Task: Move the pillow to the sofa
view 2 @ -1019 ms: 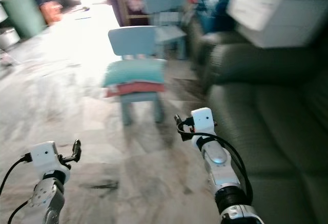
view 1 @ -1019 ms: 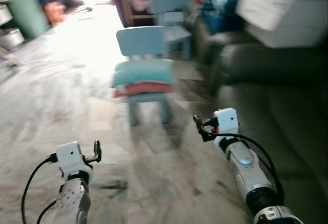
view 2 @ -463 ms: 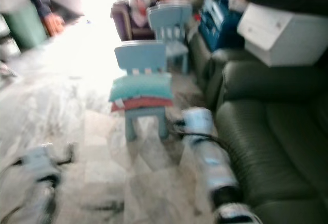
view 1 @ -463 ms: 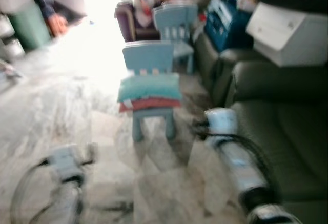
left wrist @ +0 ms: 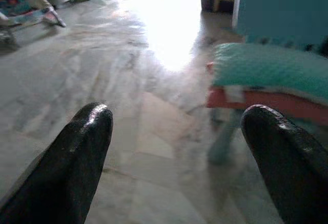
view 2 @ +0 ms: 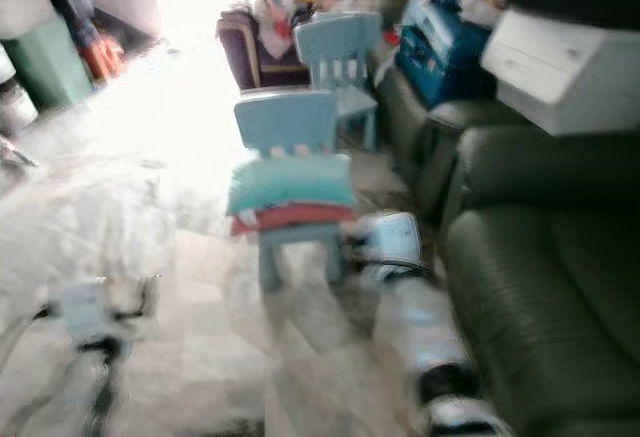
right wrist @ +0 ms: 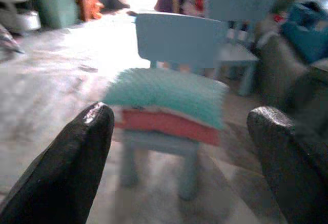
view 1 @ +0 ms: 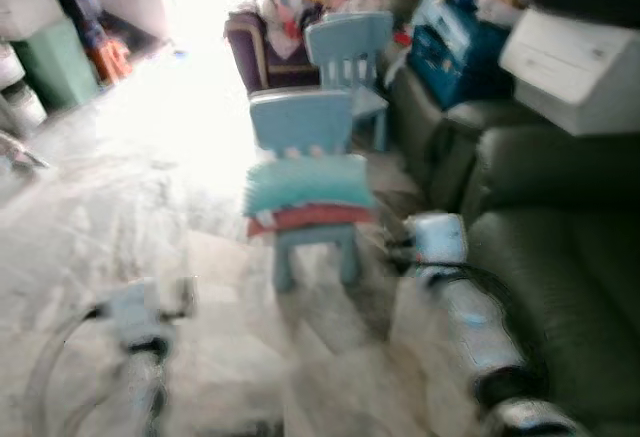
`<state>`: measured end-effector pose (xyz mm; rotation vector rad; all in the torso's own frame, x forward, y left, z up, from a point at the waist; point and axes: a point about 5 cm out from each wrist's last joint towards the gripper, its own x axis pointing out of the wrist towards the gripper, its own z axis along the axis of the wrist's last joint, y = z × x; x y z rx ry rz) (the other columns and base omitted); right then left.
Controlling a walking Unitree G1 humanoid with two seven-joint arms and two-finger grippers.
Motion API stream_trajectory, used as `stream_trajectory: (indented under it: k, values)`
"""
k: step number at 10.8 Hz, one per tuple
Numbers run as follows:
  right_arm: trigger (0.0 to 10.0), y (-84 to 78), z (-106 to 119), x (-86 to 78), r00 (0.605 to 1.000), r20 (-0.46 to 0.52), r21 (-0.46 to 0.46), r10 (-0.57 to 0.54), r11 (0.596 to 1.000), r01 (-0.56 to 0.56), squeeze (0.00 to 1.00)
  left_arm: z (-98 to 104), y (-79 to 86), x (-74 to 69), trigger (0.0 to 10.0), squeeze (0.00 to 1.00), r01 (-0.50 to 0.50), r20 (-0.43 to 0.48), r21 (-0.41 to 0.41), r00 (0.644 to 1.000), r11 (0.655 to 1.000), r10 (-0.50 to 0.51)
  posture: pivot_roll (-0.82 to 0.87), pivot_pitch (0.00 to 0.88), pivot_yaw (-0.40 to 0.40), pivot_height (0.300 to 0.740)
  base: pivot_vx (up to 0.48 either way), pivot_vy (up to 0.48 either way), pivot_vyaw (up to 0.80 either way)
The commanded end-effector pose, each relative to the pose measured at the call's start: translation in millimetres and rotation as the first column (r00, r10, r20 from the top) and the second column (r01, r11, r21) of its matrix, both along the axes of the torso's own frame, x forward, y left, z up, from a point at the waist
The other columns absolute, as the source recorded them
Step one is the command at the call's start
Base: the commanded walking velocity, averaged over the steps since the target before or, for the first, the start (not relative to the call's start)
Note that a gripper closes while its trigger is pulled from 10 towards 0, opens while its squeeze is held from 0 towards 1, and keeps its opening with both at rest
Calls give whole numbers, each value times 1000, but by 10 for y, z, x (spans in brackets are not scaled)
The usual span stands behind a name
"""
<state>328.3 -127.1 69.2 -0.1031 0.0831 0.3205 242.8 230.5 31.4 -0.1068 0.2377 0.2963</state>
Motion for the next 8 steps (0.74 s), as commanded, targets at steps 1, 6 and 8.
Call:
stream_trajectory:
  k: [1, 6, 8]
  values:
    - [10000, -133, 53, 37, 999, 20, -16, -31, 999, 32, 0, 13, -78, 39, 10000, 0, 29, 2, 1, 1000, 1000, -29, -144, 0, 42, 740, 461, 0, 0]
    - [10000, -96, 50, 41, 999, 21, -13, -25, 1000, 25, 0, 12, -91, 53, 10000, 0, 35, -4, 11, 999, 999, -35, -139, 0, 40, 740, 480, 0, 0]
    - [10000, -97, 45, 40, 1000, 19, -16, -22, 1000, 22, 0, 11, -100, 52, 10000, 0, 32, -2, 7, 999, 999, -32, -139, 0, 38, 740, 480, 0, 0]
